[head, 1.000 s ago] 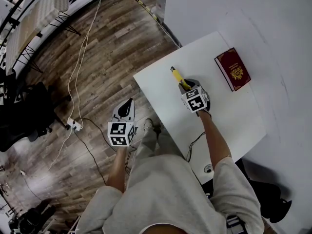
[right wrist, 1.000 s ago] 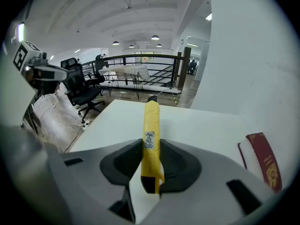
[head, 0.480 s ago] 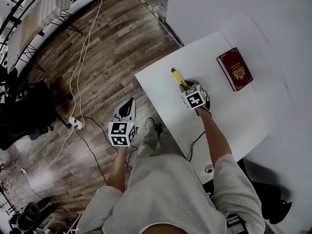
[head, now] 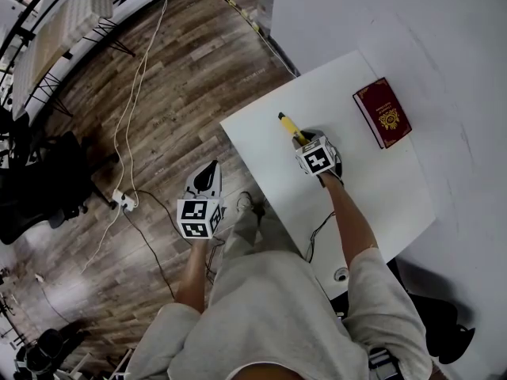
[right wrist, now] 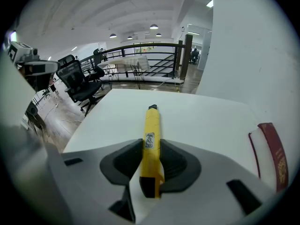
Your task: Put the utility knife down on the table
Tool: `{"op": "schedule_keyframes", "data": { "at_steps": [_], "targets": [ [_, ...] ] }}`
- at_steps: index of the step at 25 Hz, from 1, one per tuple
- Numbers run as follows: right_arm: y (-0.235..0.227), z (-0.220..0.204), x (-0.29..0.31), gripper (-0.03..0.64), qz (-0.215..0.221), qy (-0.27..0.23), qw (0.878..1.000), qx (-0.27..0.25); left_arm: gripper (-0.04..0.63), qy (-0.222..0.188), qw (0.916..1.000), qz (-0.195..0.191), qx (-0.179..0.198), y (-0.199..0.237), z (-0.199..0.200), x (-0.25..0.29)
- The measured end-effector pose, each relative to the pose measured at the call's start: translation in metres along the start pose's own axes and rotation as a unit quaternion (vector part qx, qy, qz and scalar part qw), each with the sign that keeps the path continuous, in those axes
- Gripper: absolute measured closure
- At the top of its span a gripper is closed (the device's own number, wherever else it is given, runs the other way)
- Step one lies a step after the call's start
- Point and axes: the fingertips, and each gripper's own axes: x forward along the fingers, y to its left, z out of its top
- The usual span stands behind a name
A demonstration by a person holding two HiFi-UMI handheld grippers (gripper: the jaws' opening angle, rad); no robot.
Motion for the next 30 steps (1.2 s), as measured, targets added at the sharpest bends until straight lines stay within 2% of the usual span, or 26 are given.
{"op": "schedule_keyframes", "data": {
  "at_steps": [12,16,19,24,30],
  "targets": [
    [0.002,0.004,-0.001,0.502,-0.007,-0.003,1.000,-0.007,0.589,-0.002,1.0000,0.001,-0.001,0.003,0.000,-0.003],
    [0.005,-0.001,-0.001,0.405,0.004,0.000,1.000,-0.014,0.589,-0.002,1.0000,0.001,0.000,0.000,0.000,-0.004],
    [0.005,0.001,-0.003,0.365,0.004,-0.005,1.000,-0.016,0.589,-0.002,1.0000,0.000,0.001,0.000,0.001,-0.005],
    [0.003,0.006,-0.010,0.365,-0.001,-0.024,1.000,-0.012,0.589,-0.004,1.0000,-0.002,0.002,-0.003,0.002,-0.006],
    [0.008,0.010,-0.020,0.409,-0.005,-0.046,0.999,-0.002,0.589,-0.008,0.9999,-0.005,0.005,-0.007,0.005,-0.007]
  ]
}}
